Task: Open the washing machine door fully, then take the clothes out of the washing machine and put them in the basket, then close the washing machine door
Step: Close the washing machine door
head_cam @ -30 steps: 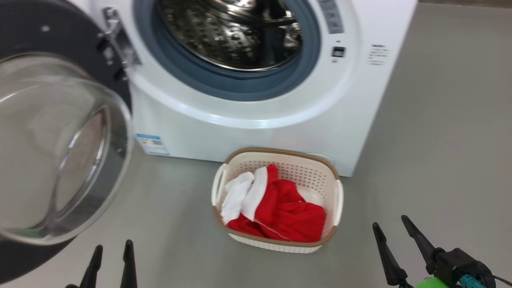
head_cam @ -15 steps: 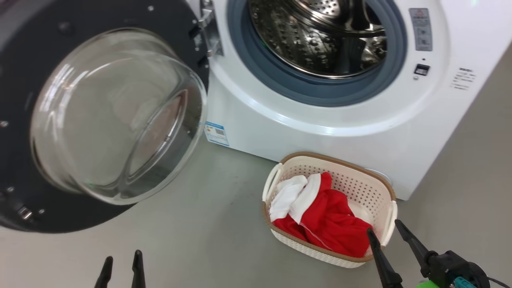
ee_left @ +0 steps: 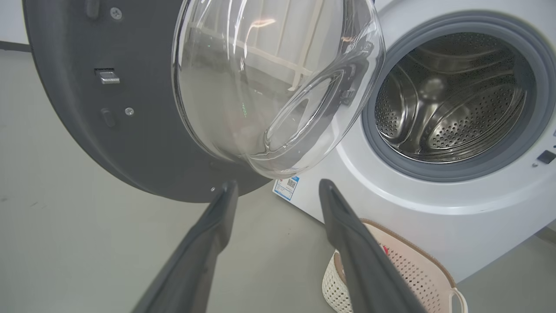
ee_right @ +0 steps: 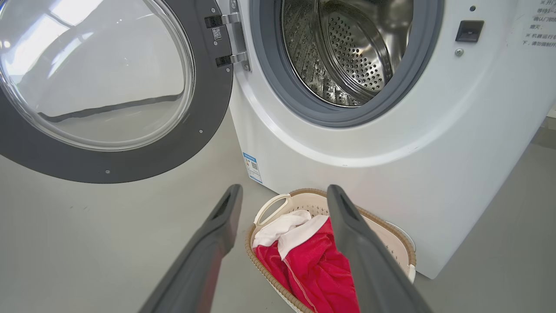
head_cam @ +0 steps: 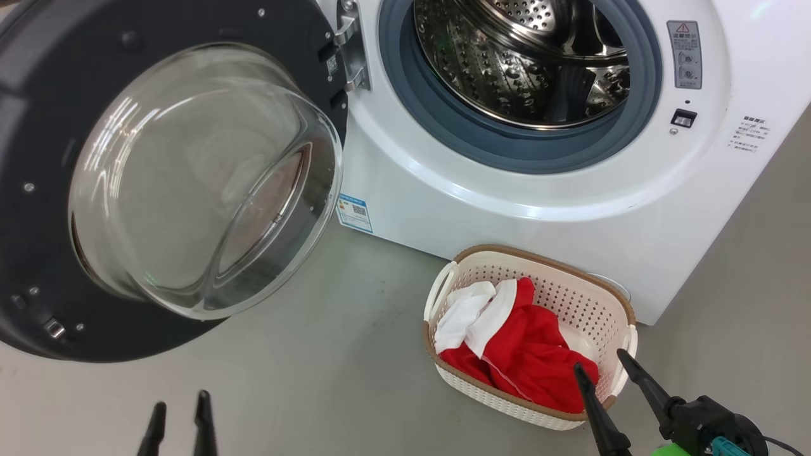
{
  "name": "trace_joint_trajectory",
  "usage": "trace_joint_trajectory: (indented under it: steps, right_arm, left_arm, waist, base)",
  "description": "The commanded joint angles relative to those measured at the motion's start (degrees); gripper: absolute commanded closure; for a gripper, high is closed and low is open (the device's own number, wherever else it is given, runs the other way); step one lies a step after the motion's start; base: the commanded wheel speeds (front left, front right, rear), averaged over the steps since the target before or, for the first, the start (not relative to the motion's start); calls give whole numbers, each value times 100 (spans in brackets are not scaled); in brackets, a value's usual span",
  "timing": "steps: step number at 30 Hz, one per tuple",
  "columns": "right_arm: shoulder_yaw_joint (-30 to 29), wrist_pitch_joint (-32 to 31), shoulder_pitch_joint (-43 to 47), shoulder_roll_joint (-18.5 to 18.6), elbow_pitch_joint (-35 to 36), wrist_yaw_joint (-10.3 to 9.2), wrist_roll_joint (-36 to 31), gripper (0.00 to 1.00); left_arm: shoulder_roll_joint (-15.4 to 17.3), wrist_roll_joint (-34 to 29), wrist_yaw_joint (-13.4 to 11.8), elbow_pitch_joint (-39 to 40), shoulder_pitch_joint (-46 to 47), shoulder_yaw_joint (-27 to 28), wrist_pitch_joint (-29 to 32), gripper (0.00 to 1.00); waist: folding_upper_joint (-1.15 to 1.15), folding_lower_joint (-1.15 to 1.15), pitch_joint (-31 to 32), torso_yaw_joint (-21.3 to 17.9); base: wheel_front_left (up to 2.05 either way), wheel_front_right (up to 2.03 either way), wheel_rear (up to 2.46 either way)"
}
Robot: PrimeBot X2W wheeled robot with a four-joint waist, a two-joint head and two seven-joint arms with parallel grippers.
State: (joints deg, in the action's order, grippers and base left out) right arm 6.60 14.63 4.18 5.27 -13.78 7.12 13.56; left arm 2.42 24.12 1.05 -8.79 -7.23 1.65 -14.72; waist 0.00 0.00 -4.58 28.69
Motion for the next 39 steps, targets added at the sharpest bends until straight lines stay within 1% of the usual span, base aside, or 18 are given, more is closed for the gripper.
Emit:
trace_joint_trajectory:
  steps: [1, 2, 5, 8, 9, 10, 11, 12, 15, 18, 21, 24, 25, 26, 27, 32, 35, 39]
  right_arm:
    - [114, 37, -184, 59, 121, 36, 26, 0]
    - [94, 37, -171, 49, 129, 36, 25, 0]
    - [44, 37, -124, 11, 152, 36, 19, 0]
    - [-19, 37, -74, -44, 194, 36, 8, 0]
    - [-19, 37, -74, -44, 194, 36, 8, 0]
    - [-36, 37, -55, -62, 212, 36, 2, 0]
    - [-49, 37, -41, -93, 234, 36, -17, 0]
    - [-49, 37, -41, -93, 234, 36, -17, 0]
    - [-78, 37, -61, -122, 252, 36, -42, 0]
    - [-89, 37, -127, -138, 255, 36, -68, 0]
    - [-117, 37, -195, -149, 248, 36, -84, 0]
    - [-130, 37, -255, -156, 251, 36, -103, 0]
    - [-136, 37, -271, -158, 252, 36, -107, 0]
    - [-150, 37, -294, -161, 247, 36, -111, 0]
    - [-160, 37, -302, -164, 248, 36, -113, 0]
    - [-175, 37, -318, -177, 248, 36, -124, 0]
    - [-193, 37, -330, -183, 259, 36, -129, 0]
    - [-208, 37, -351, -176, 261, 36, -151, 0]
  left_arm:
    - [46, 196, 77, 263, 154, 300, -28, 66]
    - [46, 263, 133, 361, 207, 389, -28, 100]
    - [46, 170, 311, 741, 438, 691, -28, 100]
    - [46, -156, 468, 1258, 805, 1087, -28, 100]
    - [46, -156, 468, 1258, 805, 1087, -28, 100]
    - [46, -289, 518, 1434, 965, 1250, -28, 100]
    - [89, -446, 592, 1755, 1328, 1609, -28, 100]
    - [89, -446, 592, 1755, 1328, 1609, -28, 100]
    - [413, -435, 634, 1974, 1978, 2098, -28, 100]
    - [1038, -138, 640, 1864, 2653, 2398, -28, 100]
    - [1641, 243, 642, 1472, 3262, 2691, -28, 100]
    - [2104, 767, 642, 753, 3803, 2979, -28, 100]
    - [2251, 963, 642, 416, 3945, 3047, -28, 100]
    - [2523, 1492, 643, -377, 4230, 3108, -22, 100]
    - [2698, 1770, 643, -808, 4365, 3107, 67, 100]
    - [3347, 3090, 643, -2719, 5049, 3079, 1310, 100]
    - [3590, 3508, 643, -3461, 5306, 2843, 2288, 100]
    - [3749, 3878, 643, -4080, 5464, 2553, 3372, 100]
  waist:
    - [0, 0, 27, -12]
    - [0, 0, 36, -16]
    - [0, 0, 57, -27]
    - [0, 0, 62, -39]
    - [0, 0, 62, -39]
    - [0, 0, 56, -53]
    - [0, 0, 5, -106]
    - [0, 0, 5, -106]
    - [0, 0, -96, -163]
    - [0, 0, -212, -227]
    - [0, 0, -295, -286]
    - [0, 0, -366, -336]
    - [0, 0, -386, -352]
    - [0, 0, -405, -375]
    - [0, 0, -417, -383]
    - [0, 0, -450, -400]
    - [0, 0, -503, -377]
    - [0, 0, -530, -349]
  base:
    - [0, 0, 0]
    - [0, 0, 0]
    - [0, 0, 0]
    - [0, 0, 0]
    - [0, 0, 0]
    - [0, 0, 0]
    - [0, 0, 0]
    - [0, 0, 0]
    - [0, 0, 0]
    - [0, 0, 0]
    - [0, 0, 0]
    - [0, 0, 0]
    - [0, 0, 0]
    - [0, 0, 0]
    - [0, 0, 0]
    - [0, 0, 0]
    - [0, 0, 0]
    - [0, 0, 0]
